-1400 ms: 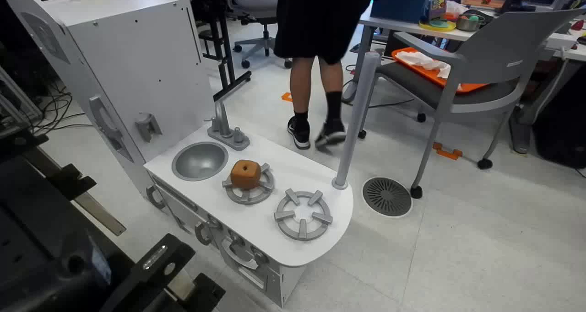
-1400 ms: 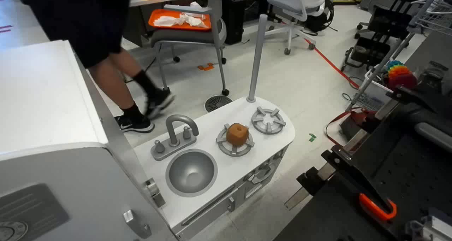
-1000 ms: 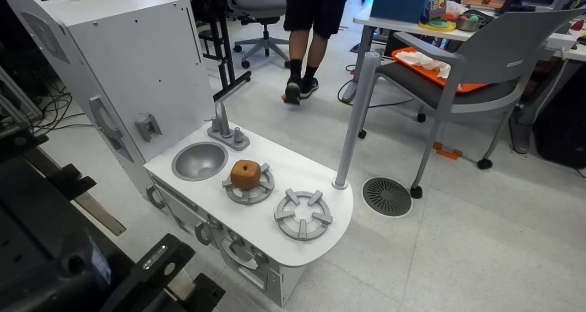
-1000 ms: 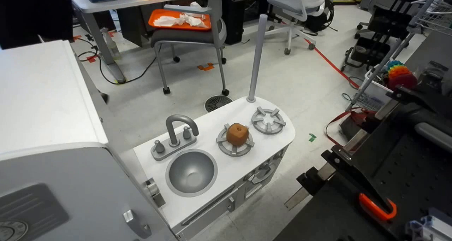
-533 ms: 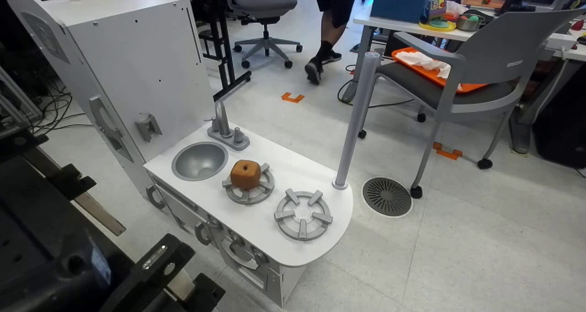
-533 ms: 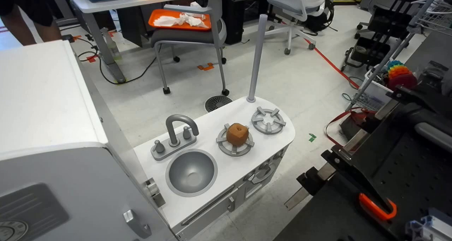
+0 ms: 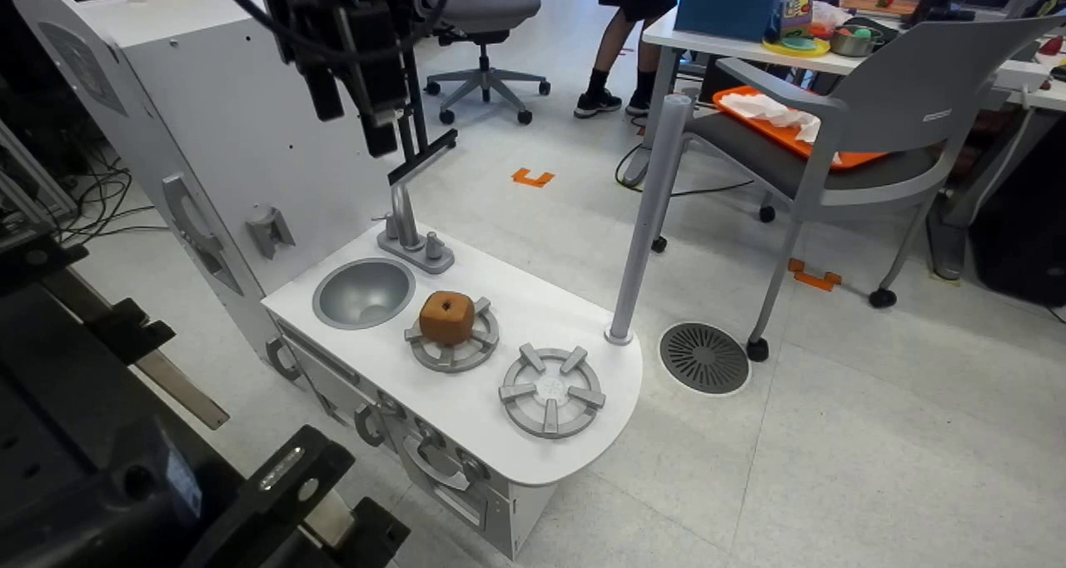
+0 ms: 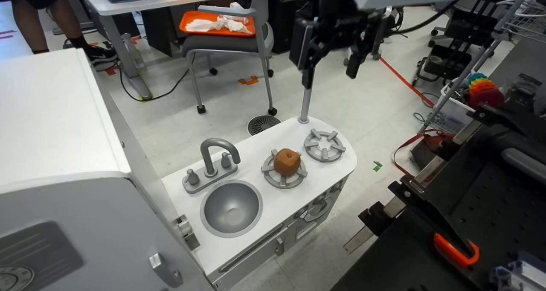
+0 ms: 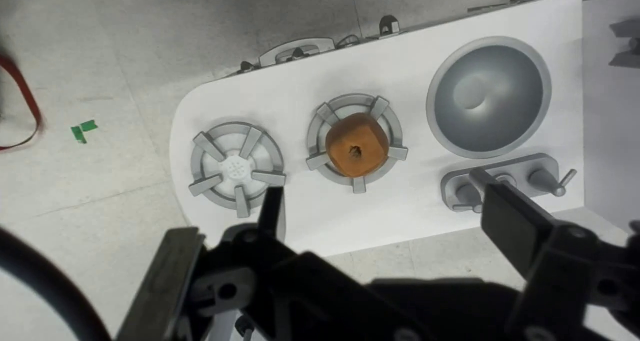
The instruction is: Put the brown object in the sink.
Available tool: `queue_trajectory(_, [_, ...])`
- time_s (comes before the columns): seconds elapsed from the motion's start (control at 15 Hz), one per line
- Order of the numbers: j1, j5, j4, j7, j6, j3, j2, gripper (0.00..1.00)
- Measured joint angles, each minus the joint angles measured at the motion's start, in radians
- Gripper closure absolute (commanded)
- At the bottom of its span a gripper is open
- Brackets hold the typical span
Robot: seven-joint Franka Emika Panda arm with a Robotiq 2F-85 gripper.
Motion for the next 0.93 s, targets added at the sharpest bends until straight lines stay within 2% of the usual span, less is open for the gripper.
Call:
queue_trajectory(0.33, [0.025, 0.048, 0.231, -0.059, 0.086, -0.015, 0.329, 0.00])
queue_trajectory(0.67, [0.041, 0.050, 0.457, -0.151, 0.088, -0.034, 0.587, 0.00])
queue_trajectory(0.93, [0.080, 0.048, 0.649, -0.191, 0.073, -0.062, 0.757, 0.00])
